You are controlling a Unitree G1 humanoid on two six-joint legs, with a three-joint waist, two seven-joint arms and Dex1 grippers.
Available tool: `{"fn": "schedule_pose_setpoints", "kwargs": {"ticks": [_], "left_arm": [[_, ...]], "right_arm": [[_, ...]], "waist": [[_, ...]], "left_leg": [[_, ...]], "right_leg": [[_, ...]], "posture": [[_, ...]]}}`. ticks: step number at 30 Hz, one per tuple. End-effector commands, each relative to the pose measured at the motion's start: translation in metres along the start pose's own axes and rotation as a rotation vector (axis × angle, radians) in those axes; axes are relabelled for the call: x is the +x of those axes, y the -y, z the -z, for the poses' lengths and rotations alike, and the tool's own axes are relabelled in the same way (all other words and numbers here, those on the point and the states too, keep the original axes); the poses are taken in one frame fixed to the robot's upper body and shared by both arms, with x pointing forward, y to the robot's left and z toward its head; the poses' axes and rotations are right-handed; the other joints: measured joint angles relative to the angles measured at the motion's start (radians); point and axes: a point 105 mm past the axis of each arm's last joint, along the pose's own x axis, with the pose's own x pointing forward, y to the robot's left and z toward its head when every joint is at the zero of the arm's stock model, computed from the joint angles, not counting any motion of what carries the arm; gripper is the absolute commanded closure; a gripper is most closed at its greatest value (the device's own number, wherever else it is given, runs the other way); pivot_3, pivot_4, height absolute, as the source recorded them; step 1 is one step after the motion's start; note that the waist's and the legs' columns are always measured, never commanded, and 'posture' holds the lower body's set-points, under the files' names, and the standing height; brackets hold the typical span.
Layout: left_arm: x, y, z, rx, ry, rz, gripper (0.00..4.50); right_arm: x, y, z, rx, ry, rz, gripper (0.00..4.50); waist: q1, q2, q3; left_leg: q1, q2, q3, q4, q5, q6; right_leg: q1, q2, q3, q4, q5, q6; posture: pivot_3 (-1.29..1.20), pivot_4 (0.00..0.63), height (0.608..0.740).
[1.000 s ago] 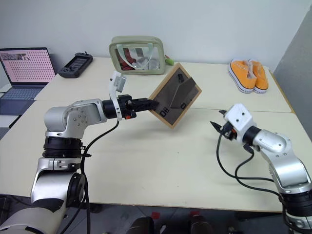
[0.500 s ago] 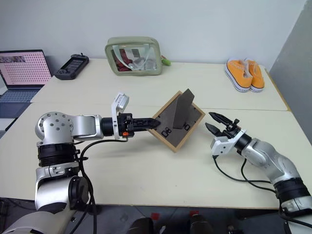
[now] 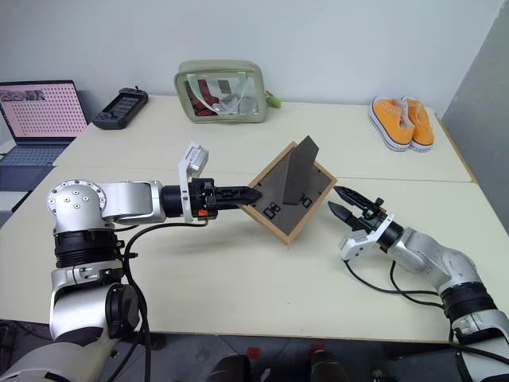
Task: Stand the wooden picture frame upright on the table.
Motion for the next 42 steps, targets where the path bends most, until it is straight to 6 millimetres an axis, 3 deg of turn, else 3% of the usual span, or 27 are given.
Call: {"fn": "schedule_pose_setpoints", "kwargs": {"ticks": [1, 6, 19, 26, 34, 42], "left_arm": [[-0.002, 0.018, -0.005, 0.032, 0.004, 0.071, 3.19], [-0.002, 0.020, -0.004, 0.021, -0.005, 0.075, 3.19], [-0.001, 0.020, -0.002, -0.017, 0.016, 0.060, 3.19], [0.000, 0.024, -0.002, -0.028, 0.027, 0.059, 3.19], [0.007, 0.028, 0.001, -0.032, 0.013, 0.072, 3.19], [0.007, 0.028, 0.001, -0.029, 0.011, 0.075, 3.19]], "right_arm": [[0.005, 0.012, 0.006, -0.037, 0.000, 0.057, 2.04], [0.007, 0.012, 0.011, -0.061, -0.010, 0.070, 2.04], [0.010, 0.049, 0.019, -0.126, -0.018, 0.182, 2.04], [0.010, 0.052, 0.015, -0.122, -0.011, 0.196, 2.04], [0.028, 0.044, 0.000, -0.100, 0.041, 0.201, 2.04], [0.030, 0.044, 0.004, -0.101, 0.033, 0.203, 2.04]], "waist": [[0.000, 0.000, 0.000], [0.000, 0.000, 0.000], [0.001, 0.000, 0.000], [0.002, 0.000, 0.000], [0.002, 0.000, 0.000], [0.002, 0.000, 0.000]], "left_leg": [[0.000, 0.000, 0.000, 0.000, 0.000, 0.000], [0.000, 0.000, 0.000, 0.000, 0.000, 0.000], [0.000, 0.000, 0.000, 0.000, 0.000, 0.000], [0.000, -0.001, 0.000, 0.000, 0.000, 0.000], [0.001, -0.001, 0.000, 0.000, 0.000, 0.000], [0.001, -0.001, 0.000, 0.000, 0.000, 0.000]], "right_leg": [[0.000, 0.000, 0.000, 0.000, 0.000, 0.000], [0.000, 0.000, 0.000, 0.000, 0.000, 0.000], [0.000, 0.000, 0.000, 0.001, 0.000, 0.000], [0.000, -0.001, 0.000, 0.001, 0.000, 0.000], [0.000, -0.001, 0.000, 0.001, 0.000, 0.000], [0.000, -0.001, 0.000, 0.001, 0.000, 0.000]], "posture": [[0.00, 0.150, 0.740], [0.00, 0.150, 0.740], [0.00, 0.150, 0.740], [0.00, 0.150, 0.740], [0.00, 0.150, 0.740], [0.00, 0.150, 0.740]]}}
